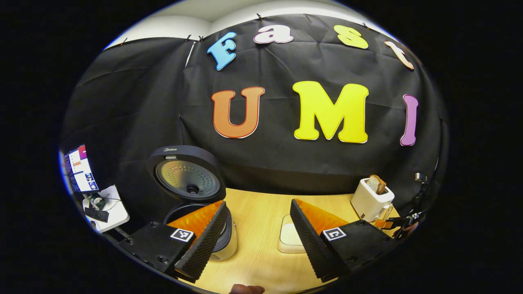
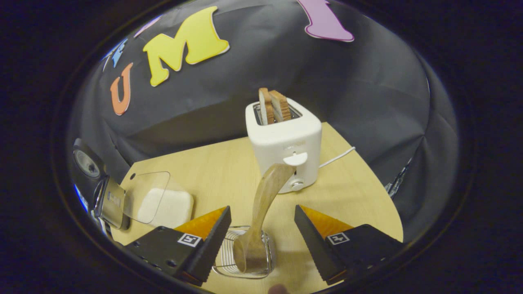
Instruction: Close the left gripper, press the button to open the rice cooker; take a wooden spoon from the chopstick holder with the right hand, scoop a spoonful of rice and pour it into the rice cooker, then put the wooden spoon back into the chopstick holder.
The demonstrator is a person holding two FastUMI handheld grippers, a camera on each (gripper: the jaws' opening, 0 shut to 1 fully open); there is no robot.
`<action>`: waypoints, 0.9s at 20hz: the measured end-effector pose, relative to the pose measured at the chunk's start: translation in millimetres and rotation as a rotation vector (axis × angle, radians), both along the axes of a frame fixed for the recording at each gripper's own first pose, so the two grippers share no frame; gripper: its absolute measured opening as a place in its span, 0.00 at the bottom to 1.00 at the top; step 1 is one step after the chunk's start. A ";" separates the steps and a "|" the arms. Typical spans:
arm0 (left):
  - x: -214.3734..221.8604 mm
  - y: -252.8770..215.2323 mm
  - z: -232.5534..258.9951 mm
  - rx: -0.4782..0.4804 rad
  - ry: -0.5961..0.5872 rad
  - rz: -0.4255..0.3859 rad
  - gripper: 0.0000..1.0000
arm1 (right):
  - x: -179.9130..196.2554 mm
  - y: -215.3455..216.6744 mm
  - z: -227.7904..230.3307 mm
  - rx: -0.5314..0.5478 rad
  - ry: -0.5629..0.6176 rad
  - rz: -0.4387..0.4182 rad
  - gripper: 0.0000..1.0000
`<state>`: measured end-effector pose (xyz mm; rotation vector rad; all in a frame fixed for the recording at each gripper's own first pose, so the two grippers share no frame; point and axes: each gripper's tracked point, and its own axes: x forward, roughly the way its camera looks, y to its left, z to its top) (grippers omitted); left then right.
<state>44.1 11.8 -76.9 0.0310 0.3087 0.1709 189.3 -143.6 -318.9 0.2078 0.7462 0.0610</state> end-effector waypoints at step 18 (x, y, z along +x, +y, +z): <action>1.2 -19.2 -3.4 0.040 0.028 0.009 0.99 | 14.9 18.0 -12.2 0.088 0.070 0.037 0.07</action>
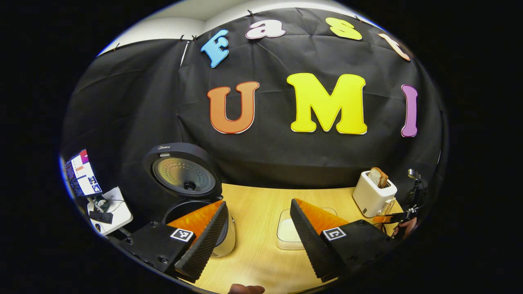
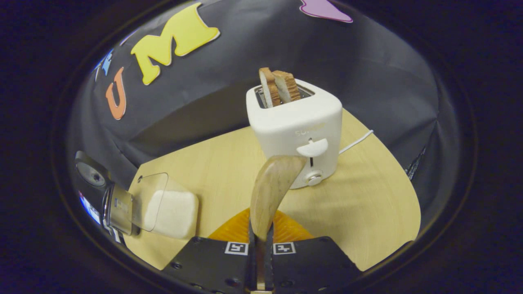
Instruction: Close the left gripper, press the button to open the rice cooker; take a wooden spoon from the chopstick holder with the right hand, scoop a spoonful of rice and pour it into the rice cooker, then put the wooden spoon back into the chopstick holder.
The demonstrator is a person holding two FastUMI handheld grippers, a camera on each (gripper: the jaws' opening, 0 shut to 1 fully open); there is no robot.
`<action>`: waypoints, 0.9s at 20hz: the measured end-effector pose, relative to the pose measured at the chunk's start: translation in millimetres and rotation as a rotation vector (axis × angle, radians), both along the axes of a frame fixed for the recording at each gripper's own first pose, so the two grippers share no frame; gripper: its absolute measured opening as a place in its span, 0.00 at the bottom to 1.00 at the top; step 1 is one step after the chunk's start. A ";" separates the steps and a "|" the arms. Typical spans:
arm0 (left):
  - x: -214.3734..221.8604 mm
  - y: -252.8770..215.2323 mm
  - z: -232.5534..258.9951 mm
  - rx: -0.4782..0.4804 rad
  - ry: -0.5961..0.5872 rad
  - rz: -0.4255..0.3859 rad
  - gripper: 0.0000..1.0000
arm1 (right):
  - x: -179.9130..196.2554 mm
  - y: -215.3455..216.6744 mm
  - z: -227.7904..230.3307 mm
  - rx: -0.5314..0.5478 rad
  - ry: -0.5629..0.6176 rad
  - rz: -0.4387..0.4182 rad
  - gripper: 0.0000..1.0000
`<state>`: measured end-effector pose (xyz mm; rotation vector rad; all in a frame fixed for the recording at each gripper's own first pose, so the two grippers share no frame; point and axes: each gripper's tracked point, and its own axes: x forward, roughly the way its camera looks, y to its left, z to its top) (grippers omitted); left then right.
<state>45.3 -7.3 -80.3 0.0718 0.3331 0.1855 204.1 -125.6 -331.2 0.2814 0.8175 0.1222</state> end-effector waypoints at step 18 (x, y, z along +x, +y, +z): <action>0.4 29.8 2.4 -0.100 -0.069 -0.068 0.99 | -18.1 32.2 127.6 -0.172 -0.262 -0.001 0.00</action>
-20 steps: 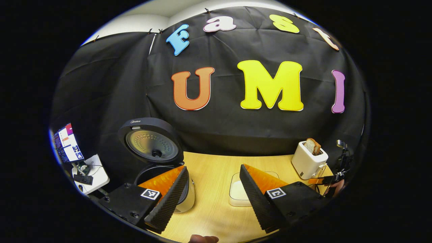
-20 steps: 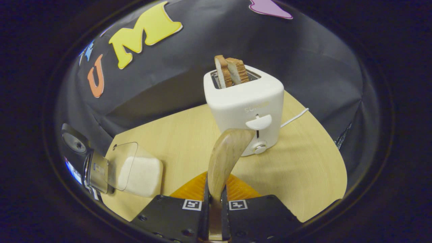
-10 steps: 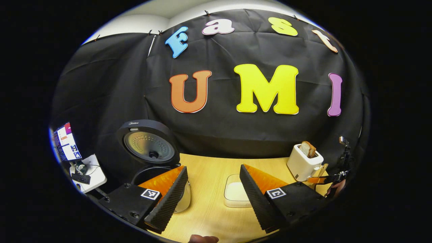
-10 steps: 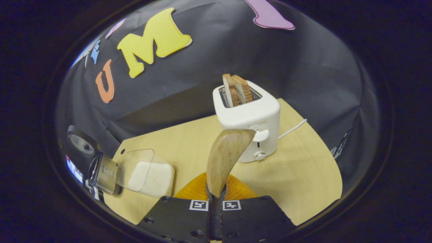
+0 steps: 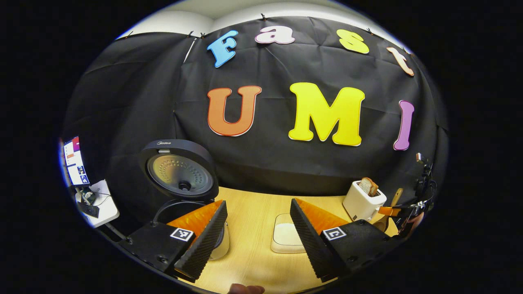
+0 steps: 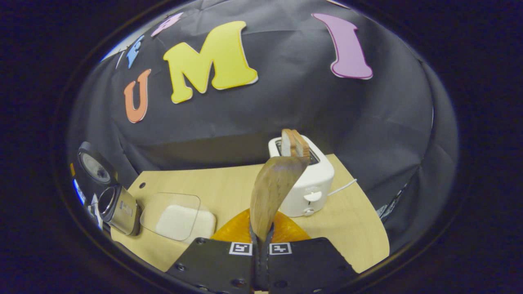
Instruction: Close the left gripper, press the button to open the rice cooker; take a wooden spoon from the chopstick holder with the right hand, scoop a spoonful of rice and pour it into the rice cooker, then put the wooden spoon back into the chopstick holder.
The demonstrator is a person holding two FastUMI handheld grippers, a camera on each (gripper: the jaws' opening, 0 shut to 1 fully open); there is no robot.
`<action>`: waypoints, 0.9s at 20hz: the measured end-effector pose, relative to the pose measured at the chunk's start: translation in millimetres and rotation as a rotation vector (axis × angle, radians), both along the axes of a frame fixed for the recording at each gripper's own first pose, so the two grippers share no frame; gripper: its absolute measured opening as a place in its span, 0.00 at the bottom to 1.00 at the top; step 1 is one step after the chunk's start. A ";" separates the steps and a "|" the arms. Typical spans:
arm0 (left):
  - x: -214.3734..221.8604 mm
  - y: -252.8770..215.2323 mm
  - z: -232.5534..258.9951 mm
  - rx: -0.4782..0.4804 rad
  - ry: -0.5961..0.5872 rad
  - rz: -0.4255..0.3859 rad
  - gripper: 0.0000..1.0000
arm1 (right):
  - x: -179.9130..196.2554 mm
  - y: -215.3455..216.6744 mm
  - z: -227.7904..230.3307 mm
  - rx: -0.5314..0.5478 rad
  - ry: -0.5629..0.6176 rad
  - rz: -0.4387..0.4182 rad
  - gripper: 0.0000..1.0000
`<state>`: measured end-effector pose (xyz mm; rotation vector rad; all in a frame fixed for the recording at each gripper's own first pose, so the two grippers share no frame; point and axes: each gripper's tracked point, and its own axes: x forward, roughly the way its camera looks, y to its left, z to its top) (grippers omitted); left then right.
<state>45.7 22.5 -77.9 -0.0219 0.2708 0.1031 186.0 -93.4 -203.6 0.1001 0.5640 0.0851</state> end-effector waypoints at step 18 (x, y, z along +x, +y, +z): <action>-9.1 91.0 -10.1 -0.050 -0.024 0.014 0.99 | 75.2 208.3 -33.4 -0.123 -0.046 0.130 0.01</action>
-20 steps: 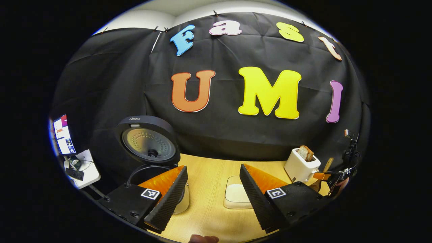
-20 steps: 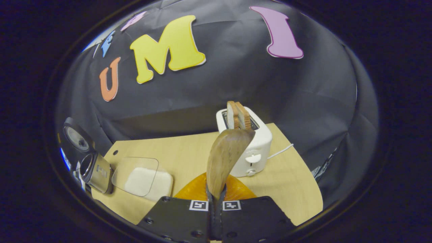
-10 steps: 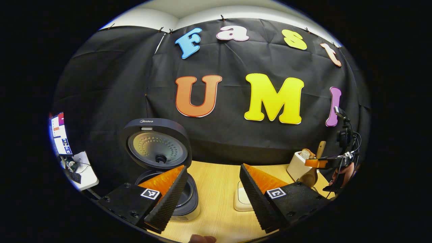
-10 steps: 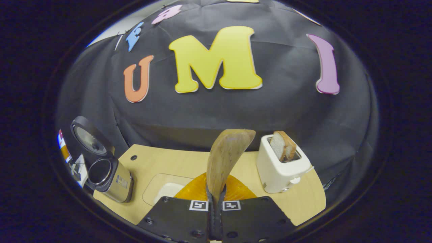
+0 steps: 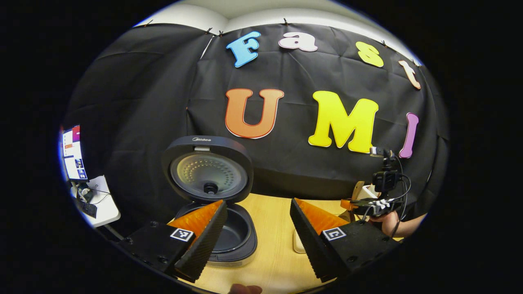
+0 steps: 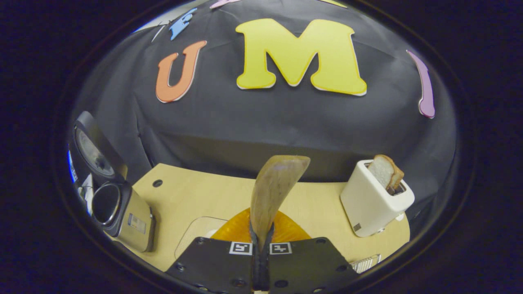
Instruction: Close the left gripper, press the button to open the rice cooker; take a wooden spoon from the chopstick holder with the right hand, scoop a spoonful of rice and pour it into the rice cooker, then put the wooden spoon back into the chopstick holder.
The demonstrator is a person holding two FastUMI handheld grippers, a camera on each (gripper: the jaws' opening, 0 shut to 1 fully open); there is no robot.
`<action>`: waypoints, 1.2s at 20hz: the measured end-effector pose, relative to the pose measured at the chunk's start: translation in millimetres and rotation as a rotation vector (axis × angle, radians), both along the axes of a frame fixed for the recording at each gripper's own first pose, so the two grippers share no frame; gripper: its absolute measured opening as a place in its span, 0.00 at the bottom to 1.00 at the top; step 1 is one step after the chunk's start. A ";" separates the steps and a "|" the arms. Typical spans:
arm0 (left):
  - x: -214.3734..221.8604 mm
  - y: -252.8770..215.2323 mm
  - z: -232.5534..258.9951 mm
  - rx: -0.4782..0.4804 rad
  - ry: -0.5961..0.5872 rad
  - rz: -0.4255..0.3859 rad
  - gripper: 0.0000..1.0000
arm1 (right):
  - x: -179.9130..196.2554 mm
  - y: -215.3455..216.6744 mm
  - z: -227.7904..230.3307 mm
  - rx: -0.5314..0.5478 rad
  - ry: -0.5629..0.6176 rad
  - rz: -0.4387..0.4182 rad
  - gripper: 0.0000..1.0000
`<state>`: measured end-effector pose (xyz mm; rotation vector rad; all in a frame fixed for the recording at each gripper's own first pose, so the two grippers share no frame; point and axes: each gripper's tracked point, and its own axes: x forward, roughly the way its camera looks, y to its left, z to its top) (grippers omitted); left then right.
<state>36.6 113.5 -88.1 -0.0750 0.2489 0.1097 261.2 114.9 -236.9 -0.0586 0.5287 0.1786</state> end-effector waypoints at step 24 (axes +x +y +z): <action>-15.4 50.7 -23.2 -0.042 0.051 0.064 0.98 | -6.9 49.6 -82.9 -0.005 0.082 -0.092 0.01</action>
